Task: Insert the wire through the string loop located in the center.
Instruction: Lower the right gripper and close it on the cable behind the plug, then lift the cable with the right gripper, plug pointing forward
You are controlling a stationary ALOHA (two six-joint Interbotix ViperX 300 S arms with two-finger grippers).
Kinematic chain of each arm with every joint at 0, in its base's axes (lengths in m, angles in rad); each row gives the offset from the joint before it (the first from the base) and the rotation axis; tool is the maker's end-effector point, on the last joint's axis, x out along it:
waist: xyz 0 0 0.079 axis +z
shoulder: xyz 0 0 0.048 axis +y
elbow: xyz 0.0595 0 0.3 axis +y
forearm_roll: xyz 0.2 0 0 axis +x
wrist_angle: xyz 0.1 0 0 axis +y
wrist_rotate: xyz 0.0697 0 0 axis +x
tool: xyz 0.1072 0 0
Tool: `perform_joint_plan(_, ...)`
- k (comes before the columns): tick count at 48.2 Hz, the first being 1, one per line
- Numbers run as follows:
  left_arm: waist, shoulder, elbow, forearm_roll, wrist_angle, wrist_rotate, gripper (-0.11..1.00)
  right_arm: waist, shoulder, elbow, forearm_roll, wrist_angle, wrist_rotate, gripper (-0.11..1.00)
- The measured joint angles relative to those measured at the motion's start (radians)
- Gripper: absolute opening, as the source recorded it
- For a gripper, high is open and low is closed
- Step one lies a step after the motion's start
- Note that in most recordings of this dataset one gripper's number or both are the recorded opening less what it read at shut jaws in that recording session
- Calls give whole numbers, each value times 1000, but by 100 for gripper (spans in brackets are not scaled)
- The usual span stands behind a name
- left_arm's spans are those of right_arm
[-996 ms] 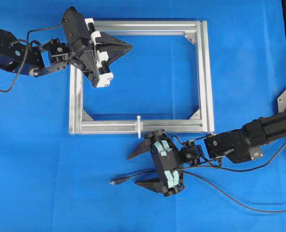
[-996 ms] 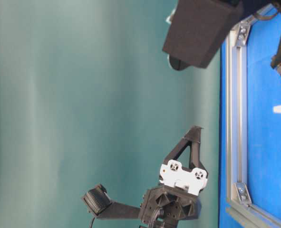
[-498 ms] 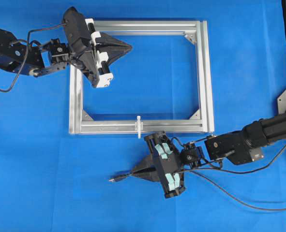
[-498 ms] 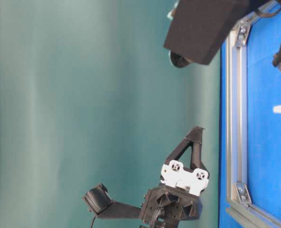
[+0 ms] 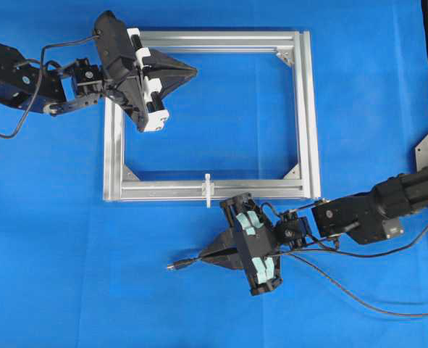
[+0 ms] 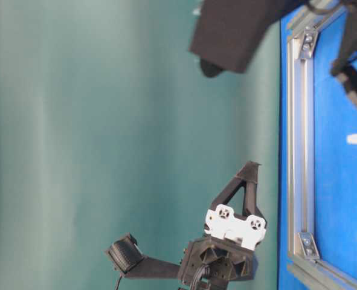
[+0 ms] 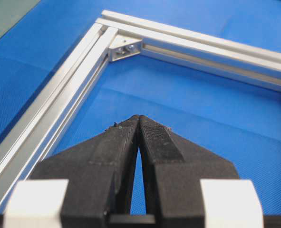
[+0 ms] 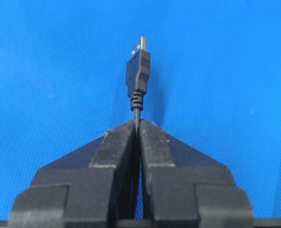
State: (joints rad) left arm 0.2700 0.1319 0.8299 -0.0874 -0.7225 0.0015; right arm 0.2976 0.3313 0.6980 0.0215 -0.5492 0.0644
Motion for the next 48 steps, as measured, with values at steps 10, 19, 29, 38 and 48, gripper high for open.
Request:
perform_joint_plan(10, 0, 0, 5, 0, 0, 0, 0, -2, -103, -18, 0, 126, 2, -3)
perform_joint_plan(19, 0, 0, 6, 0, 0, 0, 0, -2, -190, -40, 0, 245, -2, -2)
perform_joint_plan(29, 0, -2, 9, 0, 0, -2, 0, -2, -230, -54, 0, 291, -3, -2)
perform_joint_plan(38, 0, -6, 17, 0, 0, -2, 0, -2, -232, -55, 0, 295, -3, -3)
perform_joint_plan(48, 0, -6, 23, 0, 0, -8, 0, -2, -232, -55, 0, 295, -2, -3)
